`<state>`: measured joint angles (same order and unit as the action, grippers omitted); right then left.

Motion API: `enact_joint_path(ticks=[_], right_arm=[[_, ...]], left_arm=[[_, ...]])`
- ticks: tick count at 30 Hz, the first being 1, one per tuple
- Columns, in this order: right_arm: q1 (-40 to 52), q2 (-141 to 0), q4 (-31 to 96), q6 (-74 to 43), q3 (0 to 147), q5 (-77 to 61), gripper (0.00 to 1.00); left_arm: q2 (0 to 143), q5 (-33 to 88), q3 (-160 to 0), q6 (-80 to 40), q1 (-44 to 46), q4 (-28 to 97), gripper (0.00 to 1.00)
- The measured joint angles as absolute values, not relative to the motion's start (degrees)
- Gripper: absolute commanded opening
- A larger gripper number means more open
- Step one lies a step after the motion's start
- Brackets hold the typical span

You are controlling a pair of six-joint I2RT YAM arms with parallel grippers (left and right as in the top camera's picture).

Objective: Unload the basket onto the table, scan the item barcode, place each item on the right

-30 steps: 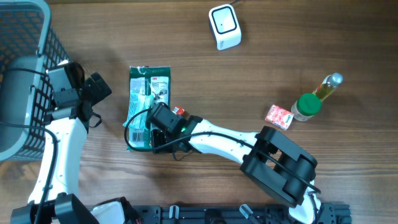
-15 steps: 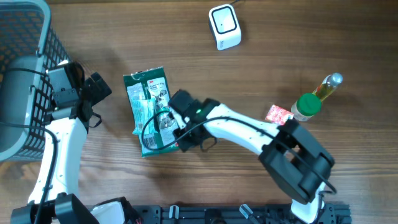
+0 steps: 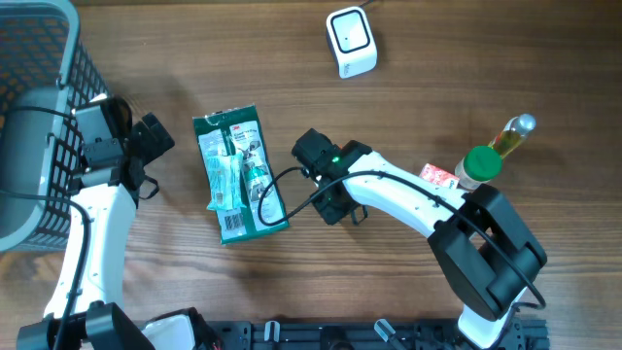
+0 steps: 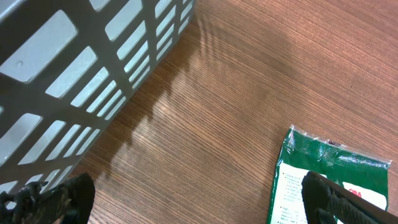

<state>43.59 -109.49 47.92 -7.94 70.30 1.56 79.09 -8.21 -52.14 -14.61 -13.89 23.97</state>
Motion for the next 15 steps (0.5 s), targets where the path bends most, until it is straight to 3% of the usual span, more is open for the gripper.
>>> enact_joint_path(ticks=[1,3,6,10,15], right_arm=[[43.6,-109.5,47.7,-11.8,70.3,1.7,0.34],[43.3,-109.5,47.4,-21.2,70.3,0.6,0.32],[40.6,-108.6,46.2,-27.1,70.3,-5.2,0.46],[32.9,-101.5,41.9,-31.8,70.1,-6.9,0.49],[29.7,-104.0,32.6,-34.8,67.8,-5.7,0.5]], left_arm=[[79.1,-8.2,-52.1,-14.6,-13.9,24.0,1.0],[79.1,-8.2,-52.1,-14.6,-13.9,24.0,1.0],[79.1,-8.2,-52.1,-14.6,-13.9,24.0,1.0],[79.1,-8.2,-52.1,-14.6,-13.9,23.9,1.0],[79.1,-8.2,-52.1,-14.6,-13.9,24.0,1.0]])
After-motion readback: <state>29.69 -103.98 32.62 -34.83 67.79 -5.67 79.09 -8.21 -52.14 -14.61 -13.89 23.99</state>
